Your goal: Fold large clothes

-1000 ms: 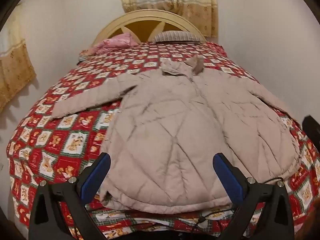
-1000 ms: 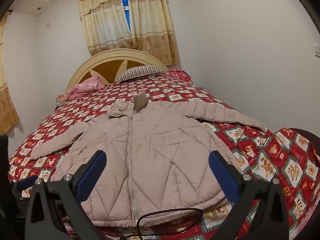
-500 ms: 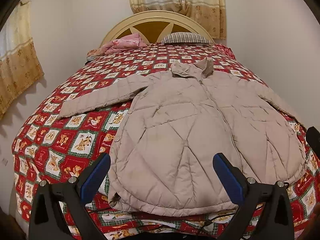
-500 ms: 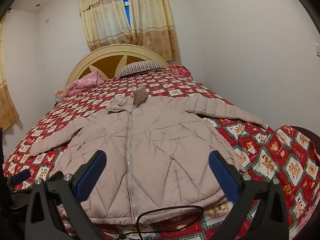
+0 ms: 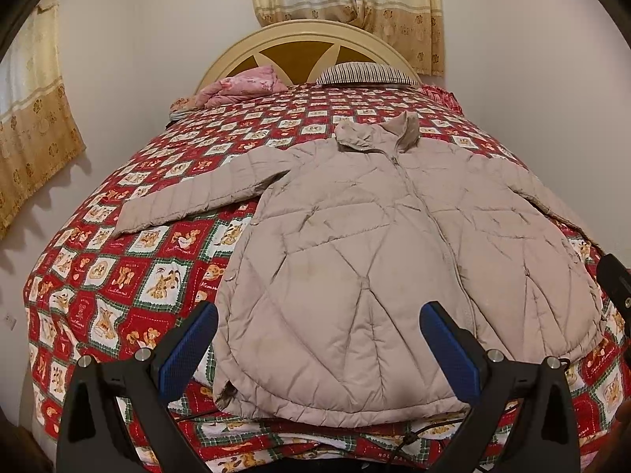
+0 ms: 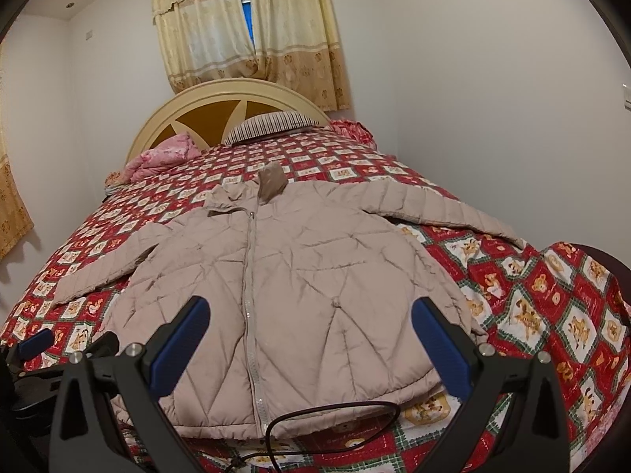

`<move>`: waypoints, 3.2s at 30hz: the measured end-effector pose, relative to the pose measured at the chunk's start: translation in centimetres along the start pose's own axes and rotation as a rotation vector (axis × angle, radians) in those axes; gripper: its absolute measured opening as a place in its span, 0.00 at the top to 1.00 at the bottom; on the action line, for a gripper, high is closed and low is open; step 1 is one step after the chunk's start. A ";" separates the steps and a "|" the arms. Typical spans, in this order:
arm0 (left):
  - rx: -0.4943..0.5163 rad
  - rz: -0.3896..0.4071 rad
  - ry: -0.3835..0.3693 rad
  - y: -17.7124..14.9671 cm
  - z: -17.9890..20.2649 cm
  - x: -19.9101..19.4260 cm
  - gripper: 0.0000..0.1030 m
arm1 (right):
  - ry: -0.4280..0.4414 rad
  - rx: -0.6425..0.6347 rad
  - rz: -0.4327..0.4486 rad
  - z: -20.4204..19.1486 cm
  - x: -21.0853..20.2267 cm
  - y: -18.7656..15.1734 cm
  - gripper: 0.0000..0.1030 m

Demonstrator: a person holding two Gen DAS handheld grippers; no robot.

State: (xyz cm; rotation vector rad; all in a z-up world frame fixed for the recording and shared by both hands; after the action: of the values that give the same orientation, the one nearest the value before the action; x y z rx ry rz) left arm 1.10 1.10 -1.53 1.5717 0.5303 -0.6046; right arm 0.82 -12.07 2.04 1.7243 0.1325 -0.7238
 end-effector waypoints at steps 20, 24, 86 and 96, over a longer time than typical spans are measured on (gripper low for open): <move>-0.002 -0.007 0.000 0.1 0.1 0.0 0.01 | 0.006 0.003 -0.029 -0.1 0.2 -0.6 0.00; -0.002 -0.016 -0.002 0.1 0.2 0.2 0.01 | 0.006 0.005 -0.038 -0.2 0.4 -0.4 0.00; 0.027 0.027 -0.018 11.6 0.1 15.1 0.01 | -0.111 0.209 -0.256 12.7 15.8 5.3 0.20; -0.034 0.000 0.091 12.6 -1.5 23.3 0.01 | -0.215 0.781 -0.241 30.4 20.5 5.5 0.22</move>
State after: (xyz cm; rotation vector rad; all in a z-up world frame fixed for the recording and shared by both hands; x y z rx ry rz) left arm 26.98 1.14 -7.28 1.5720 0.6058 -0.5229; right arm 7.74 -47.28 -7.41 2.3713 -0.1125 -1.2448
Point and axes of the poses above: each gripper's, at about its wrist camera, not at the fingertips, and x roughly the way its jaws point, z to its right, y to its top, the point moved 2 cm from there along x, roughly the way its jaws point, and after that the axes turned 1 degree about -y, right-handed, at the moved point
